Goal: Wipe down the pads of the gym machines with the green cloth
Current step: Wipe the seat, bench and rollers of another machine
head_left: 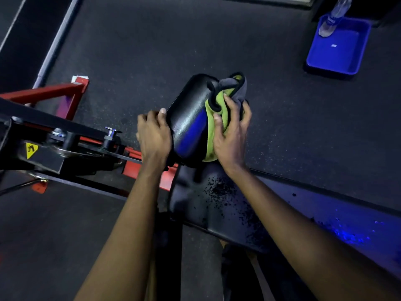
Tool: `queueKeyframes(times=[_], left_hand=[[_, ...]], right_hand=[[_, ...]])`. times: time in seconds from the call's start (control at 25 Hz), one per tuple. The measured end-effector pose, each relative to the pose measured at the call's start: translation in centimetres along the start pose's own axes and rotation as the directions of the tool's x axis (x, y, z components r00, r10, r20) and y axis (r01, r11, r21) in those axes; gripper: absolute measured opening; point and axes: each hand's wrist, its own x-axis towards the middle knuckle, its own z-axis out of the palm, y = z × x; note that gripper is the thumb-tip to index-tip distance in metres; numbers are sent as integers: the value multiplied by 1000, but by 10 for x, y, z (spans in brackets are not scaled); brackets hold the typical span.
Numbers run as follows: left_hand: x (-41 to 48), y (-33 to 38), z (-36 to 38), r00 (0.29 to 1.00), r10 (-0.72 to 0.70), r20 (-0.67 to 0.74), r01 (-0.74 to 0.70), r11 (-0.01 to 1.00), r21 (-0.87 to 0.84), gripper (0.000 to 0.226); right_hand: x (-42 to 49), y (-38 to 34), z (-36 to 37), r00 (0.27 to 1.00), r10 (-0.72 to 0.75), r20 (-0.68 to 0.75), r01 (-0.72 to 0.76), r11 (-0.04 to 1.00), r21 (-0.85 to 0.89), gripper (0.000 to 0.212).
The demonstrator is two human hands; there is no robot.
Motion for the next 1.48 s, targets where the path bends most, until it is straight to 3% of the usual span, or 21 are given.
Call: queueKeyframes(times=[0.12,0.2,0.36,0.52,0.56,0.68,0.72,0.8,0.92,0.96,1.08,1.16,1.24,1.36,1.48], left_hand=[[-27,6,6,953,223,-204,-204,973,110,36],[-39,8,10,959,242,-149,-216,961,173,43],[-28,5,12,988,152,11,-149,945,291,61],[6,2,-7,974,-96,207,64,986,156,60],[11,0,-8,973,-89,212,58,987,150,59],[2,-3,1,982,178,-54,-172,980,105,45],[-6,-2,5,974,190,-121,-183,981,71,42],[-13,0,8,974,129,-189,-133,991,-9,42],[-10,3,2,986,16,-169,-30,996,-82,44],[-11,4,0,989,-4,-151,-12,994,-107,45],[-35,1,-2,988,-38,-149,0,969,-247,44],[-68,-2,6,969,-54,-239,-35,935,-352,42],[-111,-1,22,941,-73,-329,-57,928,-369,39],[-183,4,59,941,-91,-326,-33,934,-357,40],[-236,-27,108,981,-95,-169,34,943,-330,36]], right_hand=[[-35,1,-1,998,40,56,-43,998,54,52],[-64,-2,2,993,67,94,-73,996,60,55],[-78,-7,3,980,172,97,-182,977,107,56],[-33,2,1,991,128,39,-132,981,140,54],[-23,1,1,992,117,38,-122,983,140,54],[-11,0,2,990,138,32,-141,981,137,53],[-11,3,2,986,160,38,-164,975,148,53],[-11,11,2,967,248,58,-254,952,171,52],[-7,22,-12,846,513,145,-533,808,251,49],[-6,24,-23,826,537,172,-564,780,273,47],[-10,23,-75,887,429,174,-459,861,218,39],[-15,21,-114,940,304,155,-314,948,44,40],[-25,27,-140,949,202,244,-156,968,-195,44],[-47,65,-144,861,180,476,55,897,-439,51],[-63,111,-139,738,212,641,296,751,-590,57]])
